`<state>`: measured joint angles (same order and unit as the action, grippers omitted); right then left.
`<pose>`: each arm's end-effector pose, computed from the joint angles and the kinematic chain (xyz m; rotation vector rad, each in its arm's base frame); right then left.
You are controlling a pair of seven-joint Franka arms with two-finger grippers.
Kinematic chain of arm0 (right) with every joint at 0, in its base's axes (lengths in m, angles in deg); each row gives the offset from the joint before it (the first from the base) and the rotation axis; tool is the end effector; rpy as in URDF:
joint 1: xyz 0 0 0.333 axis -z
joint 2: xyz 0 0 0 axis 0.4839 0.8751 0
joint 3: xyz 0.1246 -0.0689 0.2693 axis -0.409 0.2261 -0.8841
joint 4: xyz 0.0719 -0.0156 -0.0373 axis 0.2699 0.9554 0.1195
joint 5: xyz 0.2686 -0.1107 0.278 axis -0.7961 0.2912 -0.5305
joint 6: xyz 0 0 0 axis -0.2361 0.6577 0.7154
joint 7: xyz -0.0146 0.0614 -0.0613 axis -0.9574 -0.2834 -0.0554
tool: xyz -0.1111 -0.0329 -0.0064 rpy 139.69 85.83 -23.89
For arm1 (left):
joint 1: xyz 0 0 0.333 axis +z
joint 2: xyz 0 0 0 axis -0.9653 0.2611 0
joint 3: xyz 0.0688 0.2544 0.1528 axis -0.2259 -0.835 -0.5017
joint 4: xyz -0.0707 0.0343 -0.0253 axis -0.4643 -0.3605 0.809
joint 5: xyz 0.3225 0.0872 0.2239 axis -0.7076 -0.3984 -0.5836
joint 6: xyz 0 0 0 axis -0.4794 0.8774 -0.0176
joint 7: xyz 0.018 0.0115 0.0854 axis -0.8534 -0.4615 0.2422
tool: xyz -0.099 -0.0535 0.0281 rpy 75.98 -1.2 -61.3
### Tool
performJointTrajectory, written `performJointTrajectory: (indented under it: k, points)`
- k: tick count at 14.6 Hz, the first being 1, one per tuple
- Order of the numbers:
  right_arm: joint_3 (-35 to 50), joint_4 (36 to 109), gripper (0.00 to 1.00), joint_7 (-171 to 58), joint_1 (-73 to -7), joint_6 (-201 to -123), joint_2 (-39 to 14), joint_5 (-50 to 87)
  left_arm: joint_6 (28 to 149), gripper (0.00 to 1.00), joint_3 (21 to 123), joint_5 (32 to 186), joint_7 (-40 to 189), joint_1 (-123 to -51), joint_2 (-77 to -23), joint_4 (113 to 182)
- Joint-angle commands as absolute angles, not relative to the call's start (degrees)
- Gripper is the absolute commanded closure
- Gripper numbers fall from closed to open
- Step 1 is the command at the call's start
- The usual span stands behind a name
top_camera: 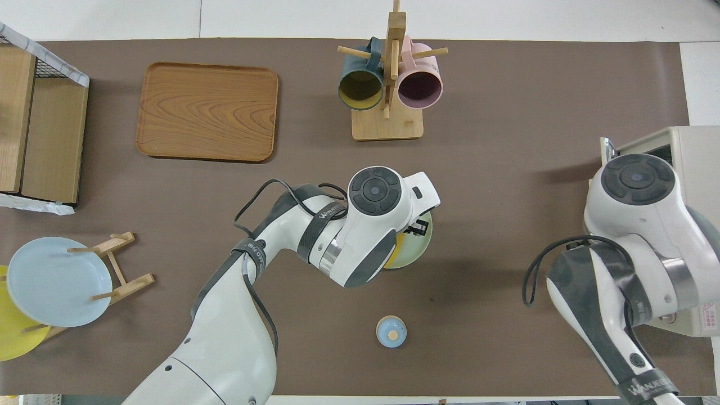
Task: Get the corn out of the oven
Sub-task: 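Grasp the yellow corn with the left gripper while the right gripper withdraws, then lift the corn and carry it to the wooden tray with the left gripper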
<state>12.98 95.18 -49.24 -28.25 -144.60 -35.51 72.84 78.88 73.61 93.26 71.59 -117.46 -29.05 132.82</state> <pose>0.4785 -0.0298 0.4023 2.7057 0.2289 -0.4378 0.4710 -0.5048 0.2821 2.9110 -0.5750 -0.0662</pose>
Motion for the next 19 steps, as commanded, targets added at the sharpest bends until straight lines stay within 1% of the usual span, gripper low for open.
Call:
performJointTrajectory:
  k: [1,3,5,8,10,12,14,15,16,17,18,19]
  points:
    - [13.33,94.08,1.0,-55.13,-23.76,-147.76,-35.68,75.2,73.78,1.0,72.96,92.59,70.82,-115.13,-32.1,132.56]
    - [13.33,94.0,1.0,-57.68,-22.0,-147.85,-36.12,75.2,71.05,1.0,72.87,93.82,70.56,-112.76,-35.61,132.56]
    - [13.33,93.47,1.0,-57.87,-22.08,-147.76,-36.39,75.2,67.62,1.0,72.69,93.74,70.82,-109.34,-38.52,132.56]
    - [12.98,90.93,1.0,-57.87,-22.61,-144.18,-36.39,73.8,66.29,1.0,72.61,92.68,71.26,-103.27,-39.15,131.51]
    - [12.45,86.72,1.0,-57.61,-23.14,-140.93,-36.3,68.02,65.85,1.0,72.34,87.96,71.96,-97.57,-38.18,129.67]
    - [12.45,82.15,1.0,-57.52,-26.28,-138.29,-35.78,64.41,64.62,1.0,72.34,87.15,76.68,-92.29,-36.52,127.83]
    - [12.45,74.61,1.0,-56.9,-29.28,-134.16,-32.54,59.75,62.17,1.0,72.34,87.14,78.38,-89.64,-29.87,119.16]
    - [12.45,71.53,0.89,-56.47,-29.81,-133.18,-31.13,57.73,61.29,1.0,72.34,87.14,78.46,-88.5,-25.91,113.89]
    - [12.36,69.67,0.82,-56.55,-29.91,-133.17,-30.16,56.06,60.75,1.0,72.34,87.14,78.47,-87.44,-22.92,109.75]
    - [12.36,68.78,0.66,-56.55,-30.34,-133.61,-29.62,54.04,60.84,1.0,72.34,87.23,78.47,-86.3,-21.41,107.62]
    - [12.27,67.9,0.53,-56.55,-31.83,-133.96,-29.18,52.97,61.36,1.0,72.69,87.23,78.64,-85.07,-19.91,106.21]
    - [12.27,66.59,0.29,-56.46,-32.71,-133.88,-28.66,52.88,61.97,1.0,72.78,87.23,78.9,-84.45,-18.07,104.28]
